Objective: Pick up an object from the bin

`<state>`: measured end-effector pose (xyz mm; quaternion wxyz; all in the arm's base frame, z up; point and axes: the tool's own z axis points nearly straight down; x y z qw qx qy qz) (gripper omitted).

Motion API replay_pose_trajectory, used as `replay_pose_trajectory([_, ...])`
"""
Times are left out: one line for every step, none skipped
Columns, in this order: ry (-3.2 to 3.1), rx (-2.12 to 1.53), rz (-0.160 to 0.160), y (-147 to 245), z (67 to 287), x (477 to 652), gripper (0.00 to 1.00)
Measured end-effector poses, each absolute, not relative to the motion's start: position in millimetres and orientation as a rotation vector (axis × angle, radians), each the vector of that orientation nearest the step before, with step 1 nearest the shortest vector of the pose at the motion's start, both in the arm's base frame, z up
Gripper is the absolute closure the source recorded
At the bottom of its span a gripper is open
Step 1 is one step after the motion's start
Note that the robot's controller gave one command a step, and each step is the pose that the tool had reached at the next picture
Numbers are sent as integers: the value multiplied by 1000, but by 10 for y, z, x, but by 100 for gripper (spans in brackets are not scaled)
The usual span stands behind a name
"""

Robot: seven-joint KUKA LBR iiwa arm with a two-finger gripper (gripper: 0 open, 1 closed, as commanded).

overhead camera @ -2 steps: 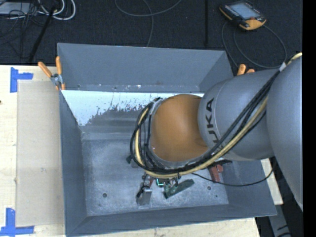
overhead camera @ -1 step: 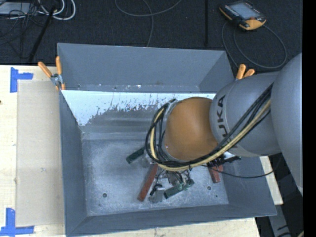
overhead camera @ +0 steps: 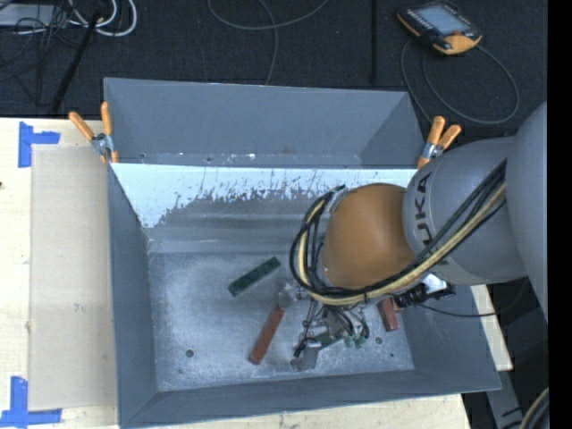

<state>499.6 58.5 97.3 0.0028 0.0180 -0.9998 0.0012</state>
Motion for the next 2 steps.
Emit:
replay_pose_trajectory([-3129, -241, 0, 1066, 691, 4956, 100])
replay_pose_trajectory([-3129, -243, 0, 1065, 691, 4956, 100])
